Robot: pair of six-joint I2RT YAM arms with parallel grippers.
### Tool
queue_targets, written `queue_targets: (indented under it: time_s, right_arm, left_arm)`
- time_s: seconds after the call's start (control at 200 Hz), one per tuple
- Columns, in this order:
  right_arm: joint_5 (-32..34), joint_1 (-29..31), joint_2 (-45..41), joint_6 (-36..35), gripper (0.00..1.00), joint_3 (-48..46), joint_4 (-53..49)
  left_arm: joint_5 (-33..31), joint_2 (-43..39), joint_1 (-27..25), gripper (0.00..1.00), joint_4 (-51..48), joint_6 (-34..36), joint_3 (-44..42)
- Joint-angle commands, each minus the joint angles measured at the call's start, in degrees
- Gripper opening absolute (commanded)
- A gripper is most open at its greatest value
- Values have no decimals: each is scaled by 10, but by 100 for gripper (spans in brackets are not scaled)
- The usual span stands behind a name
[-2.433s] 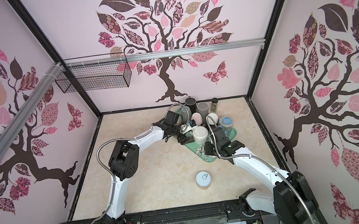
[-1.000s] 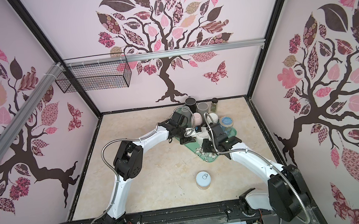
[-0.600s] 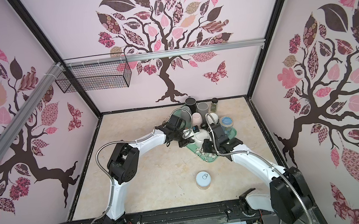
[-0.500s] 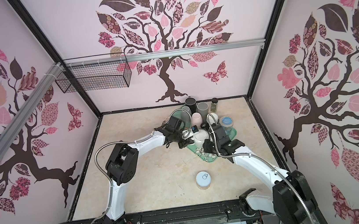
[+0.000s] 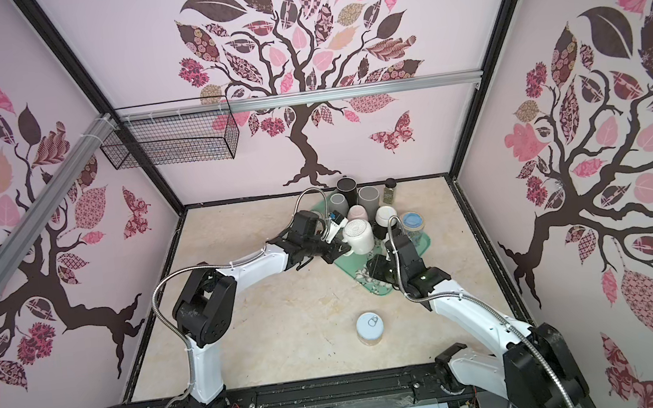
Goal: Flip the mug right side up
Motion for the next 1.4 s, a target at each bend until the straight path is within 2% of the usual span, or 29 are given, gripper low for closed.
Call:
queue_targets:
  time_s: [0.0, 0.28, 0.52, 0.755, 1.03, 1.13, 1.39]
  right_arm:
    - [-39, -4, -26, 71, 36, -19, 104]
    - [-119, -5, 11, 164, 41, -65, 299]
    - [-165, -4, 68, 219, 45, -39, 429]
    - [-206, -4, 121, 257, 38, -7, 525]
    - [-200, -4, 129, 261, 38, 29, 530]
    - [-196, -5, 140, 277, 34, 45, 513]
    - [-198, -4, 181, 330, 25, 65, 581]
  left_arm:
    - [54, -58, 21, 0, 159, -147, -44]
    - [92, -107, 59, 0, 287, -318, -97]
    - [106, -117, 60, 0, 414, -481, -119]
    - [118, -107, 60, 0, 517, -602, -131]
    - [119, -122, 60, 0, 560, -643, -150]
    - [118, -129, 60, 0, 575, -655, -154]
    - [119, -140, 60, 0, 606, -681, -166]
